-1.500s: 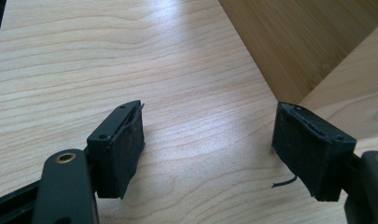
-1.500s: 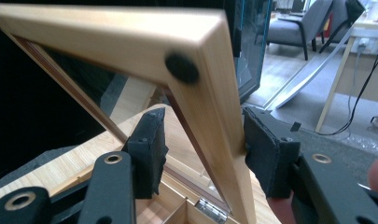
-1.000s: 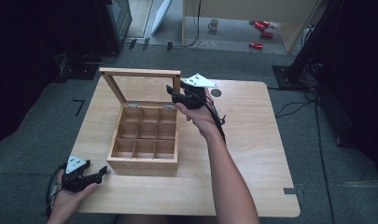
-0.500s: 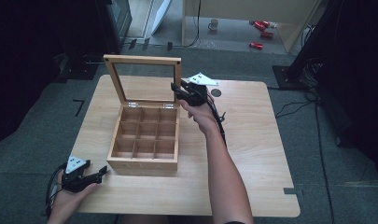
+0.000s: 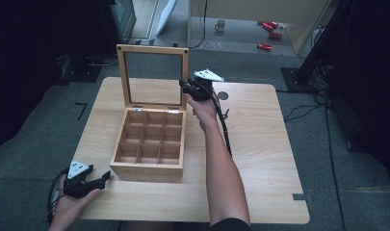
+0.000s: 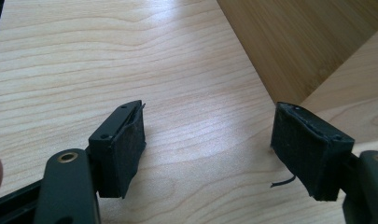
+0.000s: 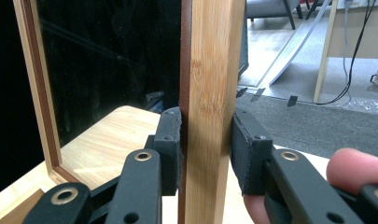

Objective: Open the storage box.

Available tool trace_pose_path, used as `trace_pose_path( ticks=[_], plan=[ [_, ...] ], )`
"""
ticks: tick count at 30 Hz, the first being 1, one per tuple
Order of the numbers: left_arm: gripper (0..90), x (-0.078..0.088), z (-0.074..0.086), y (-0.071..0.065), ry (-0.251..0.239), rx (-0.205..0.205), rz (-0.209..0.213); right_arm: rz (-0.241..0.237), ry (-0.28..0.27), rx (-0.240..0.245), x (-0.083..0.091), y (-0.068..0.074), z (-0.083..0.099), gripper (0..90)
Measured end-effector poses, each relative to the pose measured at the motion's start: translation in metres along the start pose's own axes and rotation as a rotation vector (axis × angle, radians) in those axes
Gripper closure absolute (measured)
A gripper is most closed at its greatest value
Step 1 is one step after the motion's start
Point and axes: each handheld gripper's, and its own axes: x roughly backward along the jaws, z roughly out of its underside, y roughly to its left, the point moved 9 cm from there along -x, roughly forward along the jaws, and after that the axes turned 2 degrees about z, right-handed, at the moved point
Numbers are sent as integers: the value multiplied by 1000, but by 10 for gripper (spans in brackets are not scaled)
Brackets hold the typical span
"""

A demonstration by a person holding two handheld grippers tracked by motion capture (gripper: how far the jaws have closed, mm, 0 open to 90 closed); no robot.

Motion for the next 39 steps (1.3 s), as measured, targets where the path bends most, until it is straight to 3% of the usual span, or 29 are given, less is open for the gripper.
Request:
trace_pose_path(
  ticks=[9,12,15,16,18,21,23,24,26,30,31,35,39],
  plan=[
    [266,0,0,0,4,-8,-4,7,-5,-11,-5,1,-1,671],
    [266,0,0,0,4,-8,-3,29,-9,-18,-4,2,-1,660],
    [266,0,0,0,4,-9,-4,53,-5,10,-1,4,-1,586],
    [256,0,0,-1,4,-12,-6,49,-4,18,3,6,-1,518],
    [238,-1,1,-3,16,-35,-7,50,1,19,5,6,0,483],
    [198,-1,2,-4,26,-53,-16,62,20,39,18,8,2,333],
    [183,-1,2,-4,28,-54,-17,70,33,57,25,9,4,298],
    [183,-1,3,-4,30,-54,-18,70,33,57,25,9,4,298],
    [157,-2,3,-5,33,-59,-20,57,61,64,37,11,6,192],
    [143,-2,4,-5,39,-72,-23,43,87,69,49,14,10,120],
    [140,-2,4,-6,40,-72,-23,40,114,88,56,15,15,63],
    [139,-2,4,-6,42,-72,-26,42,126,112,72,14,23,12],
    [138,-2,4,-6,42,-71,-26,58,130,106,82,8,28,4]
  ],
)
